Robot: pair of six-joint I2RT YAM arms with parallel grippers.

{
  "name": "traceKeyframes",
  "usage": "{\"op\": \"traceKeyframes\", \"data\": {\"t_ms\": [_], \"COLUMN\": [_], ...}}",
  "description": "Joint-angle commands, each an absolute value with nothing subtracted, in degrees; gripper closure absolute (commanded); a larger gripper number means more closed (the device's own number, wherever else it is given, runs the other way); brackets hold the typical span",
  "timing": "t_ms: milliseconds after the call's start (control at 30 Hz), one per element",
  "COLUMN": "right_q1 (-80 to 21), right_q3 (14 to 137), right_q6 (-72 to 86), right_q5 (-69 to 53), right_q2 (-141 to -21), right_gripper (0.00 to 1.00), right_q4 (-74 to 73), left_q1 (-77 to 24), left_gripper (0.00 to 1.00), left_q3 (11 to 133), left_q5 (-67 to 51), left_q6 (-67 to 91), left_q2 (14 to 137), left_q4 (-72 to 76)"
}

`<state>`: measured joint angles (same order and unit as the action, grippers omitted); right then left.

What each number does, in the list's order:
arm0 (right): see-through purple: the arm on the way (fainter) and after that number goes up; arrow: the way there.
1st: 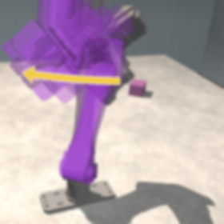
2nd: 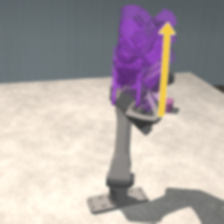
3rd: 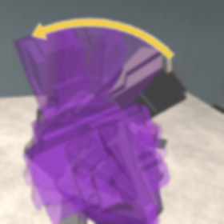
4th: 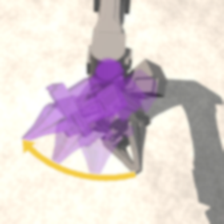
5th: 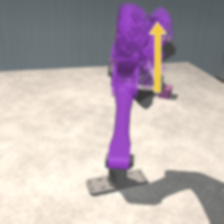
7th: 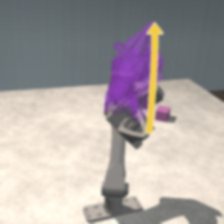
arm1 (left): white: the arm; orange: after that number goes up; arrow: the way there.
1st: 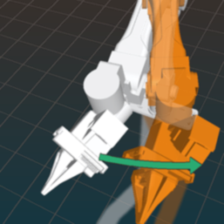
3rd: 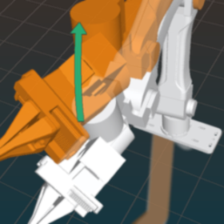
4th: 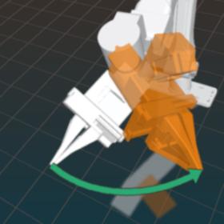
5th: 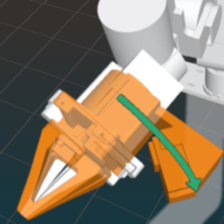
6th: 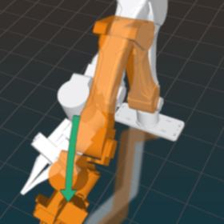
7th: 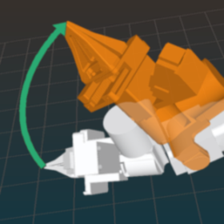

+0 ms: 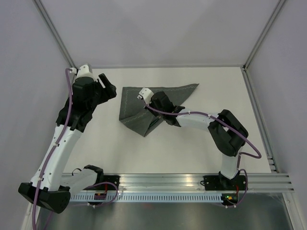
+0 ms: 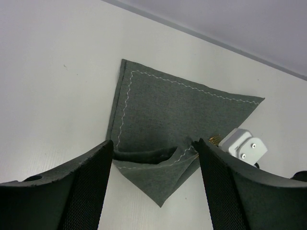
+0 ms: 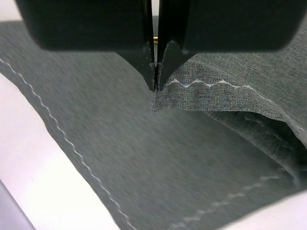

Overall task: Fold the napkin, place the utensils inside, and roll it up
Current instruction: Fold the napkin

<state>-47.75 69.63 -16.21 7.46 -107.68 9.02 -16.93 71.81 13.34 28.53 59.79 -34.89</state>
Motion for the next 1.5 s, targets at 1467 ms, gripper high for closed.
{"op": "traceKeyframes", "data": {"t_ms": [1467], "right_q1": [-31.3], "right_q3": [66.9], "right_q6": [-13.0], "right_q5": [8.1], "right_q2": [-105.4], "right_gripper": [0.72], "right_q4": [4.5], "left_q1": [-16.2], "left_gripper": [0.23], "left_q3": [66.9], "left_q5": [3.2], "left_q6": [29.4], "left_q2": [69.3], "left_q4": [-25.0]}}
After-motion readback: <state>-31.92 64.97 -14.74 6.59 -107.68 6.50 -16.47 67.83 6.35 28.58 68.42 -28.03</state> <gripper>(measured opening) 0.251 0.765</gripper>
